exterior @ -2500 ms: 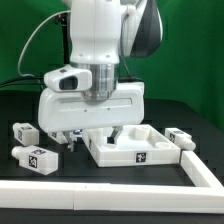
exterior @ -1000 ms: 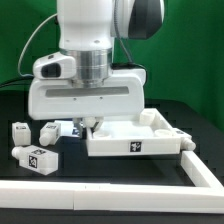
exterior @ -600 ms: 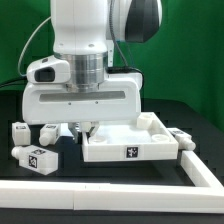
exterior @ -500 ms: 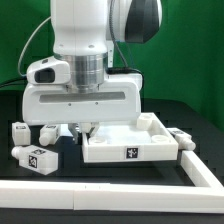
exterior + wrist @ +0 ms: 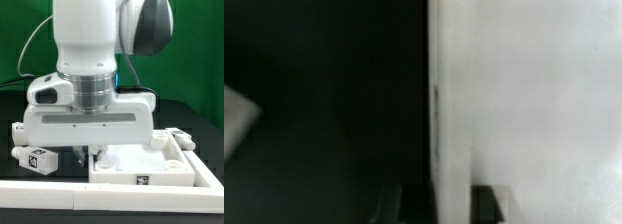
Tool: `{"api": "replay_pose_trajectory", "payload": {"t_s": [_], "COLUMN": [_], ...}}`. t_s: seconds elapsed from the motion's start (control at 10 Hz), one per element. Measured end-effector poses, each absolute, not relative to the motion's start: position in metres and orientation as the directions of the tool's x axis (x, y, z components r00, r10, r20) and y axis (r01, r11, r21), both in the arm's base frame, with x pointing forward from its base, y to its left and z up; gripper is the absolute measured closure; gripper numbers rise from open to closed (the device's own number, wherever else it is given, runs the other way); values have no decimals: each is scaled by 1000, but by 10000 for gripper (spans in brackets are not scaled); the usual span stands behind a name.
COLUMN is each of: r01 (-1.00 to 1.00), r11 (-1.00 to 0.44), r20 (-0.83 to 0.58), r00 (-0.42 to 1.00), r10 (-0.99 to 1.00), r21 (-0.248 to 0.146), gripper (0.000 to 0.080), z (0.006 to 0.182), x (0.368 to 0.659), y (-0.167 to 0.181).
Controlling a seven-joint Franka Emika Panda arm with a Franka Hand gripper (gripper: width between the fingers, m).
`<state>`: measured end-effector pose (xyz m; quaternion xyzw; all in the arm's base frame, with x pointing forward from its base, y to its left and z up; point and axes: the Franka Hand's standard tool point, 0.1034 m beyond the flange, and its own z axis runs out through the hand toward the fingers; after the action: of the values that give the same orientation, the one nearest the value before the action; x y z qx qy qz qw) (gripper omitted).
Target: Assemble one leg
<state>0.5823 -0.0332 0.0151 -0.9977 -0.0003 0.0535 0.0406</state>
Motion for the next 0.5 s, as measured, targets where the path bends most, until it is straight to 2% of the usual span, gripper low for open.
{"api": "replay_pose_trajectory", "payload": {"t_s": [0.5], "r01": [-4], "r11": [-997], "r20": [-111], "r00": [994], "r10": [5], "r21": [-81], "gripper": [745], "z": [11], "x": [584], "y": [-33]}}
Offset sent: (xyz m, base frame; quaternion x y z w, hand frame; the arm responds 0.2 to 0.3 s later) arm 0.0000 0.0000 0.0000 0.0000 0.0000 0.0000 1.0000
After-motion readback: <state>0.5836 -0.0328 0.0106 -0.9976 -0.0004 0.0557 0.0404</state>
